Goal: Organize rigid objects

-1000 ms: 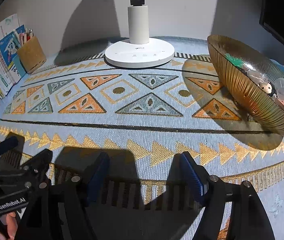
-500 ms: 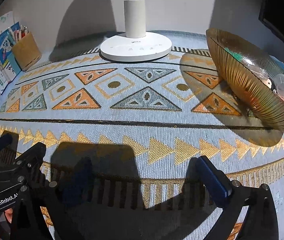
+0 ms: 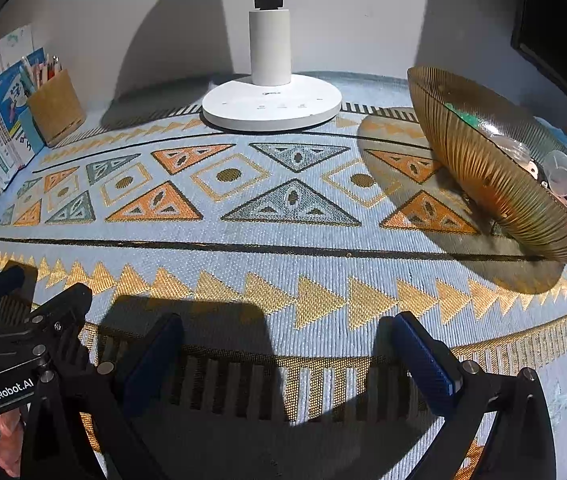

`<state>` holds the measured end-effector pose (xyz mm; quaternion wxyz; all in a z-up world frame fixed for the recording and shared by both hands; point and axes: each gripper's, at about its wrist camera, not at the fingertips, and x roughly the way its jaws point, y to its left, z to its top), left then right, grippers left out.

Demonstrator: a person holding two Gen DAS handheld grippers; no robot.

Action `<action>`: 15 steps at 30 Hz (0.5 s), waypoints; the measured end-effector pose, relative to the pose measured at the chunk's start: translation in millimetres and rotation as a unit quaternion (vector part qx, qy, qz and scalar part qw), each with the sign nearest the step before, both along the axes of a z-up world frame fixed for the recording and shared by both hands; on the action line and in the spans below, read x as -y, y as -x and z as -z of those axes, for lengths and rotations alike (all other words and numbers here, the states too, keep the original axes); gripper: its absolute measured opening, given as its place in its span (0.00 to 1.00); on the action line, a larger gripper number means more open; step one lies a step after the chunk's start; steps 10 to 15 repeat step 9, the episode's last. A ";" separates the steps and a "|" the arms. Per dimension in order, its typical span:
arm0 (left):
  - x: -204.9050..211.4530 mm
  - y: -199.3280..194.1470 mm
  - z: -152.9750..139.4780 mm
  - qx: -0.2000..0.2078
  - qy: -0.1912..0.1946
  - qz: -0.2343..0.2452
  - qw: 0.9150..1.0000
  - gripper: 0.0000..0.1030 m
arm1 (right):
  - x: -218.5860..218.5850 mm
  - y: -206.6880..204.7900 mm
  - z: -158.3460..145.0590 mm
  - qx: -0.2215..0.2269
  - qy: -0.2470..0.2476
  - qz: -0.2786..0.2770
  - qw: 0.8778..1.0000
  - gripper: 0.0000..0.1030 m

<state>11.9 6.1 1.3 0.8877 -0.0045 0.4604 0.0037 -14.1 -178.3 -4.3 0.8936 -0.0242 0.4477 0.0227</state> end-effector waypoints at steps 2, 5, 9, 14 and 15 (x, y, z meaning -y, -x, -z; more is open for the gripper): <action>0.7 0.3 0.9 0.000 0.000 0.000 1.000 1.00 | 0.1 -0.1 -0.3 0.000 0.000 0.000 1.000 1.00; 0.7 0.2 0.9 0.000 0.000 0.000 1.000 1.00 | 0.2 -0.2 -0.4 0.000 0.000 0.000 1.000 1.00; 0.0 -0.1 0.0 0.000 0.000 0.000 1.000 1.00 | -0.1 -0.2 -0.5 0.000 0.000 0.000 1.000 1.00; 0.0 -0.1 0.0 0.000 0.000 0.000 1.000 1.00 | -0.1 -0.2 -0.5 0.000 0.000 0.000 1.000 1.00; 0.0 -0.1 0.0 0.000 0.000 0.000 1.000 1.00 | -0.1 -0.2 -0.5 0.000 0.000 0.000 1.000 1.00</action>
